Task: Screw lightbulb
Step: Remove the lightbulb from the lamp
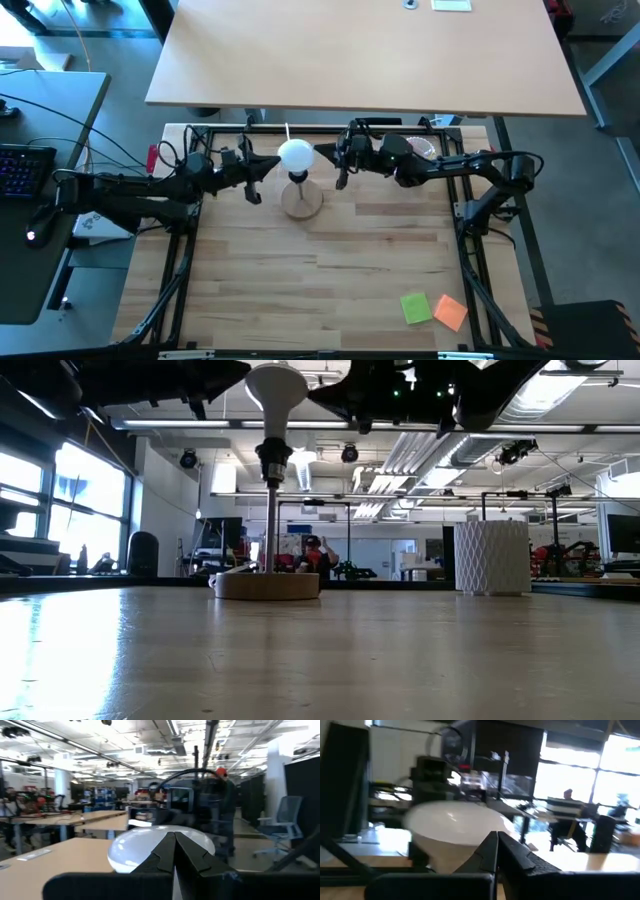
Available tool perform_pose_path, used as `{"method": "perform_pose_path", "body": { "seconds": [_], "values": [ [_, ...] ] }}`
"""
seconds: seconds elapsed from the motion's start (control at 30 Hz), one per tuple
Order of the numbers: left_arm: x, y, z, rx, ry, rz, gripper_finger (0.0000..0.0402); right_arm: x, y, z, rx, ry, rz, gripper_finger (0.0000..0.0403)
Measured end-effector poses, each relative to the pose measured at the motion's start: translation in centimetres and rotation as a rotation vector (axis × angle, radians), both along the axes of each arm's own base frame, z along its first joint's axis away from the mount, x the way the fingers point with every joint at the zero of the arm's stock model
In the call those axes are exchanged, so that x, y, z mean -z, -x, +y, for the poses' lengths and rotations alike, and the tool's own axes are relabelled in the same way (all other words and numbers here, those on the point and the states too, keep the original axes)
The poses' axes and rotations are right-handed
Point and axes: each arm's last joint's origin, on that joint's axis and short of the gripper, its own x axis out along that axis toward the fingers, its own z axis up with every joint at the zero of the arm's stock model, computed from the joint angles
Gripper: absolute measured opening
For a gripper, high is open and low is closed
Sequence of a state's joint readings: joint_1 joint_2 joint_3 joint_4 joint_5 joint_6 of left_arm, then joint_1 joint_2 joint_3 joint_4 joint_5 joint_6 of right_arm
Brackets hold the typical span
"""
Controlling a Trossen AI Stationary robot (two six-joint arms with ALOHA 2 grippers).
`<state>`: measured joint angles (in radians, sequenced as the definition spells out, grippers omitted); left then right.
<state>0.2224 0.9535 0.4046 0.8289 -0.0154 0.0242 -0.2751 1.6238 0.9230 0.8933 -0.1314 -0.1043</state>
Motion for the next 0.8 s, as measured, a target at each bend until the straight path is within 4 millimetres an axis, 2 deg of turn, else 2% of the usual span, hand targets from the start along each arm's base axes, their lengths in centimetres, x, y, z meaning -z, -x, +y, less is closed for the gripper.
{"method": "perform_pose_path", "body": {
  "seconds": [0.27,0.47,0.63,0.8],
  "values": [
    [-0.1,-0.1,-1.0,0.049,0.018,-0.002,0.0,0.1,0.1,-0.5,0.161,-0.03,-0.008,0.0002],
    [-0.7,1.2,-1.3,0.019,-0.005,0.002,0.0,-0.2,0.3,-0.5,0.196,-0.018,-0.028,0.0002],
    [-0.9,2.7,-1.2,-0.082,0.012,0.055,0.0,-0.8,0.5,0.2,0.112,0.041,-0.025,0.0002],
    [-0.6,3.1,-0.6,-0.152,0.022,0.102,0.0,-1.0,0.3,1.4,-0.068,0.069,-0.034,0.0002]
  ]
}}
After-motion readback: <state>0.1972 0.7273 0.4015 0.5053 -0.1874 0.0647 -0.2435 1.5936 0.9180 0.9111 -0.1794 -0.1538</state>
